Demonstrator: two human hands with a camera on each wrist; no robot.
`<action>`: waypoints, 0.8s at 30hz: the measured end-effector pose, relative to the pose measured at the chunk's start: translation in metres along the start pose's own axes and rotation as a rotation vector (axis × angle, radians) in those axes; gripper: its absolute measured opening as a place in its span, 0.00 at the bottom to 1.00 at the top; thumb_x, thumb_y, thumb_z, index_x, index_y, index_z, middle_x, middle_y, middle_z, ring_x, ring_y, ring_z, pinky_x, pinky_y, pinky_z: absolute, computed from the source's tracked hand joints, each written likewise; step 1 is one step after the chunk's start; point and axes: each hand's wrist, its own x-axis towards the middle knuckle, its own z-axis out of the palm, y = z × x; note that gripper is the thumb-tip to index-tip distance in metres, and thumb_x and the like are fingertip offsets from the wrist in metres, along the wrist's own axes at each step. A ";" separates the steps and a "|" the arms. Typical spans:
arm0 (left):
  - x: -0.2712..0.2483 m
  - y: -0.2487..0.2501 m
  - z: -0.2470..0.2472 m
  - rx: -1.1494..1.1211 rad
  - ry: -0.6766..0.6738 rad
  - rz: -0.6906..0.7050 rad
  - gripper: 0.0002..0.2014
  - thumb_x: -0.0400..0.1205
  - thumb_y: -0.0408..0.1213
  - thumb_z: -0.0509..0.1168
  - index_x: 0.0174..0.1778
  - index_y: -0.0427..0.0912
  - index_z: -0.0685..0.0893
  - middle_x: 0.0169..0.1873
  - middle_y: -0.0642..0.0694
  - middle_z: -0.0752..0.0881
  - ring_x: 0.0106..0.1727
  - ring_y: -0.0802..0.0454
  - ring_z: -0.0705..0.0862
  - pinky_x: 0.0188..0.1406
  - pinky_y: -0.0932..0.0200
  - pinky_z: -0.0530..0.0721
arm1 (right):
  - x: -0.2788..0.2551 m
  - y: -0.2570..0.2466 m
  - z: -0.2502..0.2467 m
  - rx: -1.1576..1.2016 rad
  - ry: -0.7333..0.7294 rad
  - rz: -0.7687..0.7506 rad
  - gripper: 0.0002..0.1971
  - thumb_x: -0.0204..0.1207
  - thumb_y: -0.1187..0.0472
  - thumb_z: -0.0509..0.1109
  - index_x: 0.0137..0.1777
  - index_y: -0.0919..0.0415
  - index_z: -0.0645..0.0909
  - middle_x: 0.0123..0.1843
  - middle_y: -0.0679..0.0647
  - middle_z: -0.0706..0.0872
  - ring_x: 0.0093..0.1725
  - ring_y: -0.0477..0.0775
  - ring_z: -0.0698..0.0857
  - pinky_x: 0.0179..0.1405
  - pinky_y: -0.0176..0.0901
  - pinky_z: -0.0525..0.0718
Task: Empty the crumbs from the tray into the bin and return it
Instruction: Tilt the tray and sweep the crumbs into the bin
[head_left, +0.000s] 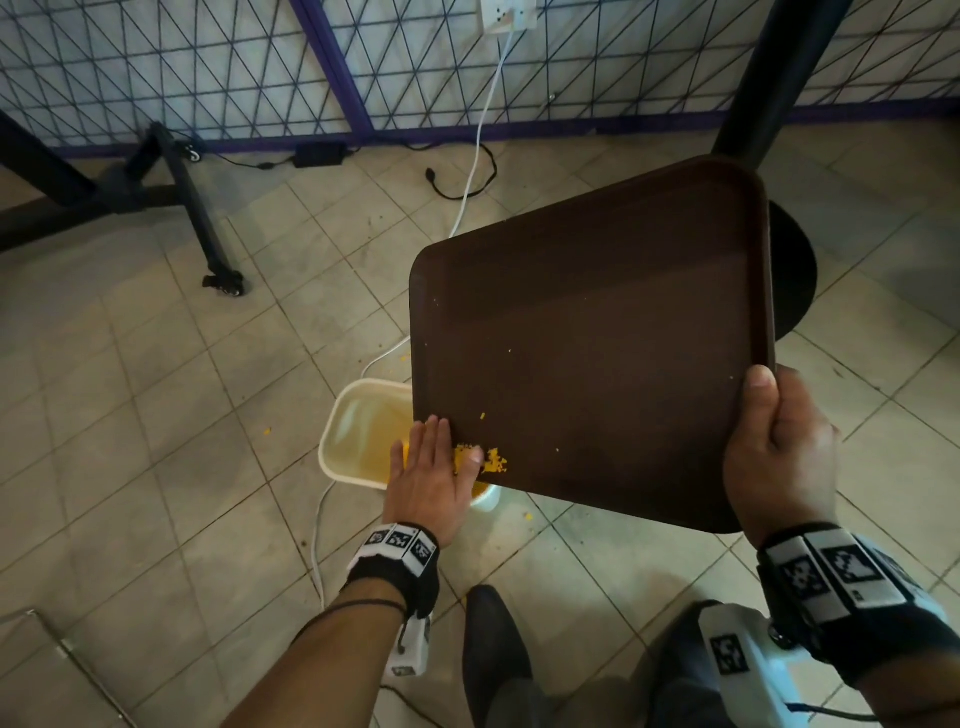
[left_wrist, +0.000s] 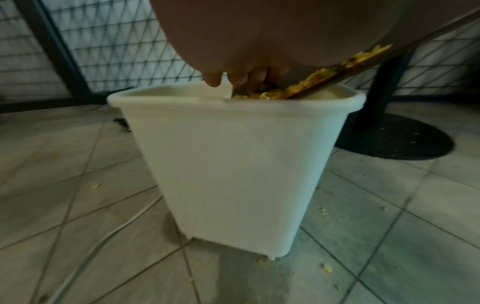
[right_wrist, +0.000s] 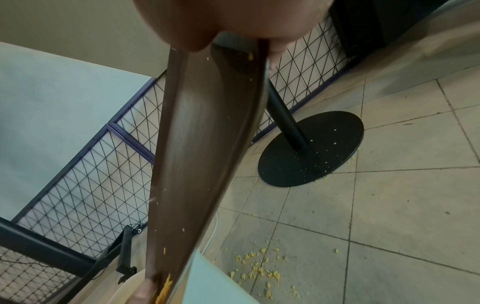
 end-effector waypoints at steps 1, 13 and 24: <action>-0.007 0.006 -0.004 0.002 0.017 0.039 0.39 0.84 0.66 0.28 0.88 0.45 0.44 0.88 0.47 0.45 0.87 0.50 0.41 0.85 0.43 0.42 | 0.000 -0.001 0.000 0.000 -0.003 0.003 0.19 0.87 0.52 0.51 0.47 0.65 0.76 0.30 0.53 0.76 0.30 0.62 0.77 0.31 0.59 0.79; -0.050 0.045 0.013 0.074 -0.024 0.331 0.37 0.84 0.66 0.29 0.86 0.50 0.36 0.85 0.52 0.32 0.84 0.57 0.29 0.84 0.47 0.34 | 0.001 -0.001 -0.001 0.013 -0.025 0.037 0.20 0.88 0.52 0.51 0.46 0.66 0.75 0.31 0.51 0.75 0.29 0.54 0.75 0.31 0.55 0.77; -0.015 -0.051 -0.023 0.256 -0.047 0.221 0.39 0.83 0.65 0.23 0.88 0.51 0.48 0.87 0.53 0.45 0.87 0.52 0.40 0.85 0.45 0.39 | 0.001 0.001 0.001 0.008 -0.015 0.002 0.20 0.87 0.50 0.50 0.48 0.65 0.76 0.30 0.52 0.76 0.28 0.57 0.77 0.29 0.58 0.80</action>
